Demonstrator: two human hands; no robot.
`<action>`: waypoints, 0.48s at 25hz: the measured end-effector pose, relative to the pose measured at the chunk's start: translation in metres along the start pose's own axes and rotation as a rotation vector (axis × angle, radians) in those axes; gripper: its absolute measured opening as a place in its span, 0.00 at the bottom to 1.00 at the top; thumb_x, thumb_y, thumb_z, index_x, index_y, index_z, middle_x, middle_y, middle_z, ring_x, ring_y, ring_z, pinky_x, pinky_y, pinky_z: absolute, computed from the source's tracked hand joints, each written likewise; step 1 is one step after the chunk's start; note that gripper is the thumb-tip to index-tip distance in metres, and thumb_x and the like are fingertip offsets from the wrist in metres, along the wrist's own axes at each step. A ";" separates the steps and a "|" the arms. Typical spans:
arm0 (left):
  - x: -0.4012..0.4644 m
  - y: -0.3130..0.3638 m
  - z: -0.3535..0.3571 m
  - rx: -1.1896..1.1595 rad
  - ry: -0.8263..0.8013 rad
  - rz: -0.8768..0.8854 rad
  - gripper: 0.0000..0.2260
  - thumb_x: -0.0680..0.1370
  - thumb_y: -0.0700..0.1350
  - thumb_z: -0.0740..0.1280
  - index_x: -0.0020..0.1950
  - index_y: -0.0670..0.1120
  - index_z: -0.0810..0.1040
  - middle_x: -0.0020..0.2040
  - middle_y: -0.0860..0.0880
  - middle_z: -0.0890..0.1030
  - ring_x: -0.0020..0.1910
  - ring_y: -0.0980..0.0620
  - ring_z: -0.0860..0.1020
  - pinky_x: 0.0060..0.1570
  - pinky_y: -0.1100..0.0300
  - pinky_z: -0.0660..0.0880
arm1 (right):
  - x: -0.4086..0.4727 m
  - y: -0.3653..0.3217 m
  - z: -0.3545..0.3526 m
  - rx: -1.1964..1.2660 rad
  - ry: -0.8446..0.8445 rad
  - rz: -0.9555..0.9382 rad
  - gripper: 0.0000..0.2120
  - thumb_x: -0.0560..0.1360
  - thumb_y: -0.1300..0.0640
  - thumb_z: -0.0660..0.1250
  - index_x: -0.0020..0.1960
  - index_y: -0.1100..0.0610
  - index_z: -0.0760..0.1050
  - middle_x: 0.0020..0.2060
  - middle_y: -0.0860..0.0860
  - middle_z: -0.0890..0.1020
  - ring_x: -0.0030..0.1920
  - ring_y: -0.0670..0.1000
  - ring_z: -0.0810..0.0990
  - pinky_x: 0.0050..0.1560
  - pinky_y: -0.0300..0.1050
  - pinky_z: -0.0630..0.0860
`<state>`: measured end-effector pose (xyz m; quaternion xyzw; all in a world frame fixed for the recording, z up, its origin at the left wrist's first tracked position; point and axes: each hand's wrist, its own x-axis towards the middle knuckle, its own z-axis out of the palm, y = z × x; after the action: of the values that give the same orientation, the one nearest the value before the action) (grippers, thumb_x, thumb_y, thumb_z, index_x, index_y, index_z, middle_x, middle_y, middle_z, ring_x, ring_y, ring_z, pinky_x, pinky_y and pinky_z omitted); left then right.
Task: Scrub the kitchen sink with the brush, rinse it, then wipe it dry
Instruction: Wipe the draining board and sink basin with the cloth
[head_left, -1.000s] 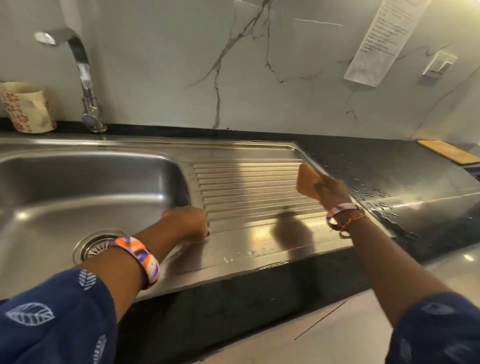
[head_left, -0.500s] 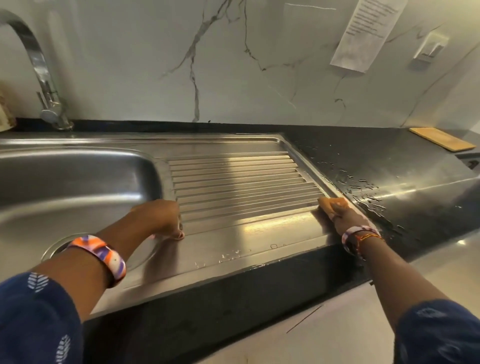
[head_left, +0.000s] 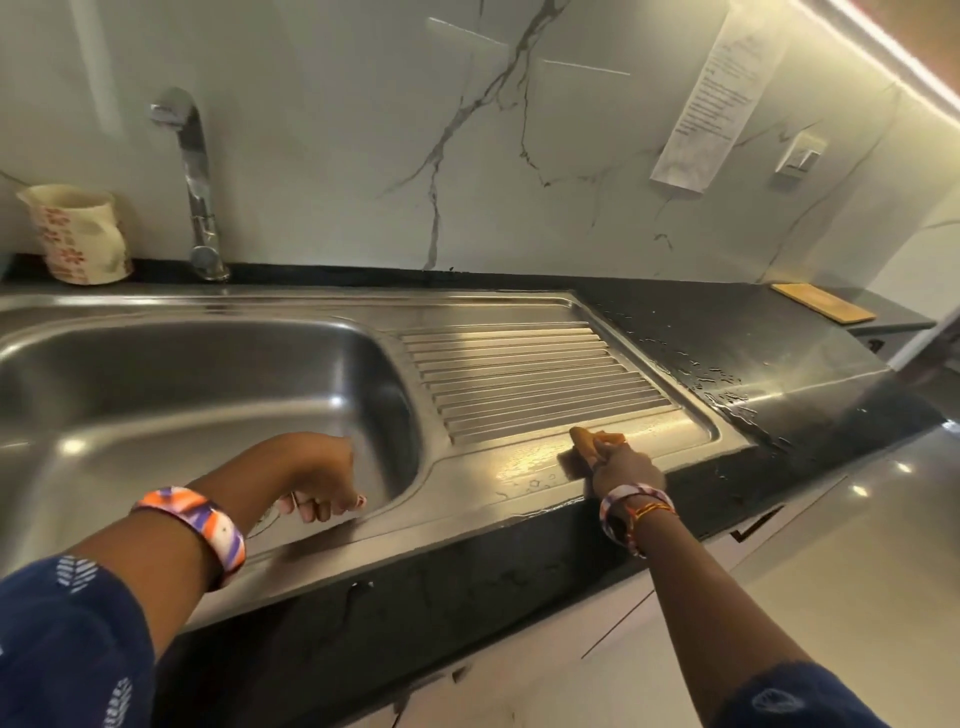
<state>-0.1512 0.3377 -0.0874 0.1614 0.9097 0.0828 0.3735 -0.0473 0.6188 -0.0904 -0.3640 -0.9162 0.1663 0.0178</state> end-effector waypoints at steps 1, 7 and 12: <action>-0.004 -0.008 0.002 -0.001 -0.015 -0.003 0.10 0.79 0.49 0.63 0.40 0.47 0.75 0.37 0.52 0.78 0.33 0.57 0.76 0.30 0.65 0.70 | -0.013 -0.010 0.002 -0.004 -0.005 -0.021 0.16 0.80 0.52 0.58 0.66 0.53 0.72 0.60 0.58 0.77 0.61 0.59 0.74 0.65 0.54 0.69; -0.022 -0.031 0.015 -0.055 0.003 -0.004 0.15 0.78 0.54 0.63 0.53 0.43 0.79 0.43 0.49 0.79 0.39 0.52 0.77 0.39 0.61 0.74 | -0.072 -0.066 0.018 -0.105 -0.075 -0.178 0.17 0.81 0.47 0.53 0.65 0.50 0.72 0.60 0.55 0.77 0.60 0.58 0.76 0.62 0.51 0.70; -0.032 -0.037 0.022 -0.079 0.061 0.031 0.12 0.79 0.52 0.64 0.46 0.44 0.77 0.37 0.50 0.76 0.33 0.54 0.74 0.34 0.62 0.73 | -0.107 -0.102 0.023 -0.265 -0.050 -0.283 0.15 0.79 0.51 0.55 0.59 0.56 0.75 0.56 0.56 0.79 0.58 0.59 0.77 0.57 0.48 0.71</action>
<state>-0.1234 0.2926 -0.0920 0.1579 0.9141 0.1293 0.3503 -0.0392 0.4709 -0.0702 -0.2264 -0.9724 0.0490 -0.0297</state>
